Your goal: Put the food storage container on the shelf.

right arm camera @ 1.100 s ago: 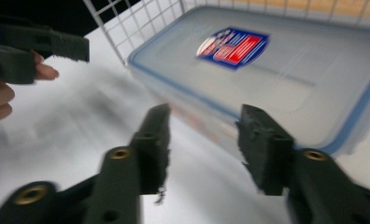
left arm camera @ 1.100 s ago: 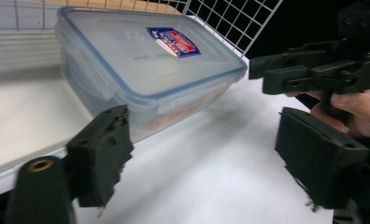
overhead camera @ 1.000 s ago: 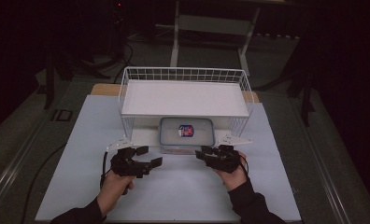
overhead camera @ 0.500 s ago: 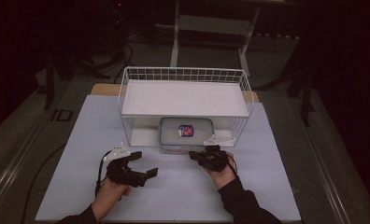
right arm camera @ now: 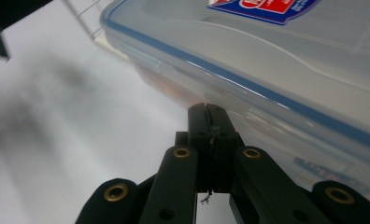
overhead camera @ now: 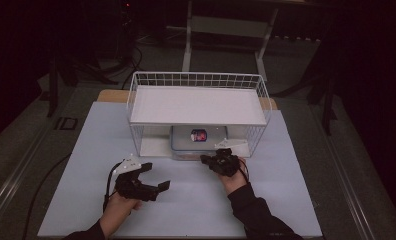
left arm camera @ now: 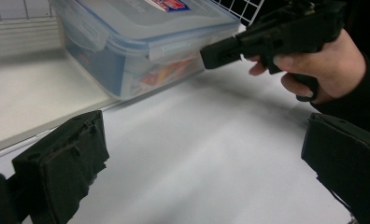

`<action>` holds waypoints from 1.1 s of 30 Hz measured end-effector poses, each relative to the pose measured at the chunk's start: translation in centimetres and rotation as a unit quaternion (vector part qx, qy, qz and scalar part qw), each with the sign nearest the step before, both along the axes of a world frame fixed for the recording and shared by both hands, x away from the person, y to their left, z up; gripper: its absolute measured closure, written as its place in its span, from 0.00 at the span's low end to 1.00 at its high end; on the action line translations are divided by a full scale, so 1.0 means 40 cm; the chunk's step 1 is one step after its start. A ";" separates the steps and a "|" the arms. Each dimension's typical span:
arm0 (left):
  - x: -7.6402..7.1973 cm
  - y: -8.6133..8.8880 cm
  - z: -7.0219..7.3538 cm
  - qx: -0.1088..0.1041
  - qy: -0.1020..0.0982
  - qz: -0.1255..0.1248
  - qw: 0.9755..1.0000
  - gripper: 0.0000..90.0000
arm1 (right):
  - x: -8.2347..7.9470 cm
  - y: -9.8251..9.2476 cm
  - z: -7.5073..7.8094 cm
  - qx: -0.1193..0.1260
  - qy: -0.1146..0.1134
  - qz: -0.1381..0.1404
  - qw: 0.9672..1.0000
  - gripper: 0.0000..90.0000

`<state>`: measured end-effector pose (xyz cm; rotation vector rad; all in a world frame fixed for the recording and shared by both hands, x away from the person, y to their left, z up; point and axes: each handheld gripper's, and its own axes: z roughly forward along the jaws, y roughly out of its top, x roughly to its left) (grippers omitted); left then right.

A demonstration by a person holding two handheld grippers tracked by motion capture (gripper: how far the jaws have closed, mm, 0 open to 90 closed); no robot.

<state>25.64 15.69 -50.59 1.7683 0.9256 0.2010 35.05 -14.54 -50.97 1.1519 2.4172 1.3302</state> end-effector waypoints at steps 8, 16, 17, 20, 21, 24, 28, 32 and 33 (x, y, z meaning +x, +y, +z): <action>0.000 0.002 0.001 0.000 -0.005 0.001 1.000 0.00 | 0.045 0.019 -0.001 0.002 -0.011 -0.015 1.000 1.00; 0.001 0.003 -0.003 -0.001 -0.006 -0.002 1.000 0.00 | 0.069 0.034 -0.002 0.003 -0.014 -0.022 1.000 1.00; 0.001 0.004 -0.003 -0.001 -0.005 -0.001 1.000 0.00 | 0.073 0.035 -0.002 0.001 -0.017 -0.023 1.000 1.00; 0.001 0.006 -0.002 -0.001 -0.007 -0.001 1.000 0.00 | 0.081 0.040 -0.003 0.005 -0.018 -0.026 0.999 1.00; 0.000 0.006 -0.002 0.001 -0.008 0.000 1.000 0.00 | 0.084 0.041 -0.002 0.004 -0.015 -0.027 1.000 1.00; -0.001 0.005 -0.002 0.002 -0.009 -0.001 1.000 0.00 | 0.091 0.044 -0.002 -0.002 -0.010 -0.025 1.000 1.00; -0.001 0.003 -0.002 0.002 -0.007 -0.003 1.000 0.00 | 0.088 0.043 0.000 0.005 -0.011 -0.022 1.000 0.99; -0.004 0.002 -0.002 0.001 -0.007 -0.002 1.000 0.00 | 0.068 0.043 0.003 0.011 -0.005 -0.005 1.000 0.89; -0.004 0.002 -0.002 0.001 -0.007 -0.002 1.000 0.00 | 0.055 0.037 0.008 0.015 -0.004 -0.005 1.000 0.81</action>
